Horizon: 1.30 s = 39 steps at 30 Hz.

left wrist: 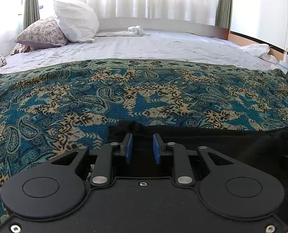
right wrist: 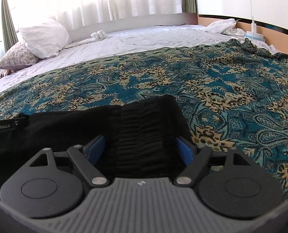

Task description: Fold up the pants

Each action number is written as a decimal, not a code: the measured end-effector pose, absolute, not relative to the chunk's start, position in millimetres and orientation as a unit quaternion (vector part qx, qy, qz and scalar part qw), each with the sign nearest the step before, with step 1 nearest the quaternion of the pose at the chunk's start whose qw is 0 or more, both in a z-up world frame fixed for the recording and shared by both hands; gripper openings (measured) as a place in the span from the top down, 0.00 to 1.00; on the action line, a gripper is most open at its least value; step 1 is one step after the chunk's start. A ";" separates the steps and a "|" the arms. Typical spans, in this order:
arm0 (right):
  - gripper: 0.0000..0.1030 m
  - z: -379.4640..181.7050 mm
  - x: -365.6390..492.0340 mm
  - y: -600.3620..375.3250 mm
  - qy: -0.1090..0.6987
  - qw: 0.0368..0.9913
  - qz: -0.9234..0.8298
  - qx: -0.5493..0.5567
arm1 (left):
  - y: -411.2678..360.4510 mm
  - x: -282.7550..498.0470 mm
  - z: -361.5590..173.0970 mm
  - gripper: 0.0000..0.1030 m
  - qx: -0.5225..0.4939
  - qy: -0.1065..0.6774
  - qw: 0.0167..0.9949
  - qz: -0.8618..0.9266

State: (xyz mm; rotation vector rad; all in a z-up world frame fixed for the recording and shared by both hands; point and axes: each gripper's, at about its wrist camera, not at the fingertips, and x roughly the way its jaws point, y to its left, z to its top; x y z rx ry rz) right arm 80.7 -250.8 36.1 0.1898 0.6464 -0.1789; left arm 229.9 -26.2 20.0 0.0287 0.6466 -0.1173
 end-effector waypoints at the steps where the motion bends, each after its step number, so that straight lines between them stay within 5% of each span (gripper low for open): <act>1: 0.15 35.5 81.3 -251.8 0.317 0.940 -0.084 0.096 | -26.5 230.0 19.9 0.78 0.015 0.318 0.946 -0.057; 6: 0.07 34.4 86.8 -247.4 0.329 0.938 -0.069 0.083 | -35.6 230.9 22.1 0.76 0.040 0.321 0.945 -0.048; 8: 0.05 36.9 89.3 -245.9 0.335 0.937 -0.065 0.078 | -41.0 231.6 29.2 0.66 0.060 0.327 0.942 -0.051; 10: 0.04 42.3 87.0 -248.0 0.335 0.936 -0.066 0.085 | -40.7 227.2 41.5 0.43 0.062 0.329 0.940 -0.062; 13: 0.02 54.7 65.6 -251.7 0.307 0.941 -0.095 0.106 | -31.4 204.8 60.6 0.30 0.040 0.304 0.949 -0.069; 23: 0.00 62.8 -29.1 -217.3 0.202 0.973 -0.092 0.065 | -2.9 82.7 57.2 0.25 0.007 0.268 0.960 -0.078; 39: 0.00 34.6 -52.6 -195.8 0.218 0.970 -0.105 -0.015 | 24.7 8.5 21.0 0.25 -0.008 0.294 0.955 -0.048</act>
